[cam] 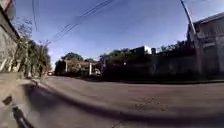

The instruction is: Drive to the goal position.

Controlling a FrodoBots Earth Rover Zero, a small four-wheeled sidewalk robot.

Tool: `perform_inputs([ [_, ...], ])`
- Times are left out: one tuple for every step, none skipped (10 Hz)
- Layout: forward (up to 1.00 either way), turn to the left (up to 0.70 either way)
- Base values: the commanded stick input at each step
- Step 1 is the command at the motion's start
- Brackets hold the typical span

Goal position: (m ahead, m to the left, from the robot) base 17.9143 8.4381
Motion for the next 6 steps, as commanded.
perform_inputs([
  [0.00,0.00],
  [0.00,0.00],
  [0.00,0.00],
  [0.00,0.00],
  [0.00,0.00],
  [0.00,0.00],
])
